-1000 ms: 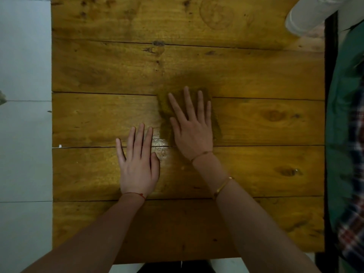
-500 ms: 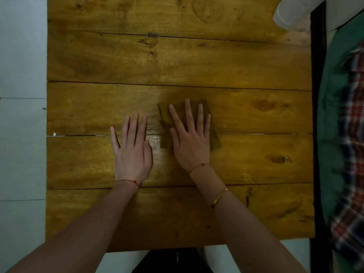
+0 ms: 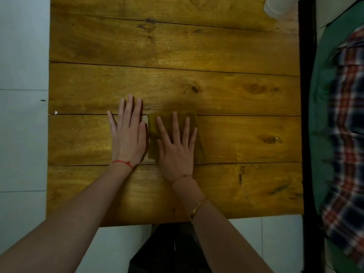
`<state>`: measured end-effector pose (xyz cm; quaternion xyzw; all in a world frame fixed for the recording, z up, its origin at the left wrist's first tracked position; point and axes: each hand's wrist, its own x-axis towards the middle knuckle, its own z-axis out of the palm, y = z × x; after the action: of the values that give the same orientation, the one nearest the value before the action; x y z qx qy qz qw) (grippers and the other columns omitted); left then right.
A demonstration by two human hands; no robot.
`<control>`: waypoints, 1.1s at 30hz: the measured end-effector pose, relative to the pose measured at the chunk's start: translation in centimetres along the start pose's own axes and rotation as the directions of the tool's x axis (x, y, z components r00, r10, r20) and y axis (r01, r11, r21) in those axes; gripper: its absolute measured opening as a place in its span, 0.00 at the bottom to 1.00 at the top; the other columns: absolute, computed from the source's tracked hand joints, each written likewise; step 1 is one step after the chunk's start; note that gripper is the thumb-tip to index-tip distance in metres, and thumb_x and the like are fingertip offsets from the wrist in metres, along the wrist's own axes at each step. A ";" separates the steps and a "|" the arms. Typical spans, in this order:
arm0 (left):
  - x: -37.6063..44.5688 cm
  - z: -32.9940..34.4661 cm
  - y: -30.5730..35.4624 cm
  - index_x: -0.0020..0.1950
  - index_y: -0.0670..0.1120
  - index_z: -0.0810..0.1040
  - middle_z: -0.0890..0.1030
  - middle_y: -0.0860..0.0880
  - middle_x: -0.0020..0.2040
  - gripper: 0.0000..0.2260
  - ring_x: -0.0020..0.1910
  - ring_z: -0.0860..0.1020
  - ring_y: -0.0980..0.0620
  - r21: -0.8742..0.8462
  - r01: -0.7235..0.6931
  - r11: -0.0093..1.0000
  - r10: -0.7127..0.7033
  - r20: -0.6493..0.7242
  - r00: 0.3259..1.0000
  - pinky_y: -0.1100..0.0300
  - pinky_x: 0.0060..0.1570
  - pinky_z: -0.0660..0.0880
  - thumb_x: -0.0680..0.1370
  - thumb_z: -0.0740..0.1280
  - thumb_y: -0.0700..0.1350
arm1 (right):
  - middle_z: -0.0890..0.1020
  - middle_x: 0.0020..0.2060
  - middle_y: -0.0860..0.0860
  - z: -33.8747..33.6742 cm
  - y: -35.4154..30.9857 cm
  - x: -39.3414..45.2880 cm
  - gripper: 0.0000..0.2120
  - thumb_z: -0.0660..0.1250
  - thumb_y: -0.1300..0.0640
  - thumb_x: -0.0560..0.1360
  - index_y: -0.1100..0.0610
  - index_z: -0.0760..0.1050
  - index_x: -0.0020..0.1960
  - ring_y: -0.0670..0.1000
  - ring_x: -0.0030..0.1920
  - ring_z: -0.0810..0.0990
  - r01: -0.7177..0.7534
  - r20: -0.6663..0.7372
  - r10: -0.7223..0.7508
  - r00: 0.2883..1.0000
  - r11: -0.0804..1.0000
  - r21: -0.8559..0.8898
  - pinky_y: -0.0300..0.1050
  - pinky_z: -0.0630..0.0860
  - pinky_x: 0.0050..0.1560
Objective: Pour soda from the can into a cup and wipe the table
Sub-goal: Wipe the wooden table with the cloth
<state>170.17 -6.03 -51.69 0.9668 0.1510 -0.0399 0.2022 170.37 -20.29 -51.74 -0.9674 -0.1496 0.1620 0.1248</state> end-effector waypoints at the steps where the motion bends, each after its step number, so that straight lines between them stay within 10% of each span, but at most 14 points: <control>1: -0.6 -0.3 0.0 0.81 0.47 0.50 0.49 0.48 0.81 0.24 0.80 0.44 0.50 -0.006 -0.002 1.000 0.002 -0.009 1.000 0.38 0.76 0.42 0.84 0.47 0.48 | 0.41 0.79 0.50 0.2 0.6 -0.9 0.26 0.46 0.44 0.83 0.41 0.41 0.78 0.59 0.77 0.35 0.004 0.009 -0.003 1.000 1.000 -0.008 0.64 0.42 0.76; 9: -6.9 -0.2 0.4 0.81 0.47 0.51 0.49 0.48 0.81 0.24 0.80 0.44 0.50 -0.015 0.006 1.000 -0.006 0.001 1.000 0.38 0.76 0.39 0.84 0.48 0.47 | 0.45 0.79 0.55 -1.6 8.6 -2.2 0.27 0.46 0.44 0.83 0.45 0.43 0.79 0.65 0.77 0.43 -0.417 -0.106 0.414 0.904 0.909 -0.008 0.69 0.47 0.73; 17: -8.9 0.8 1.7 0.81 0.47 0.51 0.50 0.48 0.81 0.24 0.80 0.45 0.49 -0.006 0.024 1.000 -0.024 -0.026 0.999 0.38 0.76 0.39 0.84 0.48 0.48 | 0.41 0.79 0.51 1.7 2.0 -10.6 0.27 0.48 0.43 0.83 0.41 0.41 0.78 0.60 0.78 0.37 -0.037 0.057 0.037 0.998 0.999 -0.003 0.64 0.44 0.76; 28: -7.3 1.0 2.0 0.81 0.47 0.49 0.49 0.49 0.81 0.24 0.80 0.43 0.50 -0.010 -0.002 1.000 0.002 -0.040 0.999 0.35 0.75 0.40 0.84 0.49 0.47 | 0.44 0.79 0.55 -1.0 10.0 -6.0 0.27 0.47 0.44 0.82 0.45 0.42 0.79 0.65 0.77 0.42 -0.427 -0.111 0.423 0.899 0.904 -0.009 0.69 0.46 0.73; 33: -4.9 0.6 1.9 0.81 0.48 0.49 0.48 0.49 0.81 0.24 0.80 0.43 0.50 -0.011 -0.001 1.000 0.000 -0.054 0.999 0.35 0.75 0.41 0.85 0.49 0.47 | 0.40 0.79 0.52 1.0 1.1 -6.7 0.27 0.47 0.43 0.82 0.42 0.41 0.78 0.62 0.77 0.36 -0.060 0.002 0.060 0.998 0.998 0.016 0.66 0.40 0.75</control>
<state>166.07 -9.32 -50.86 0.9665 0.1563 -0.0131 0.2033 164.30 -23.33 -51.10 -0.9702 -0.1194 0.1676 0.1277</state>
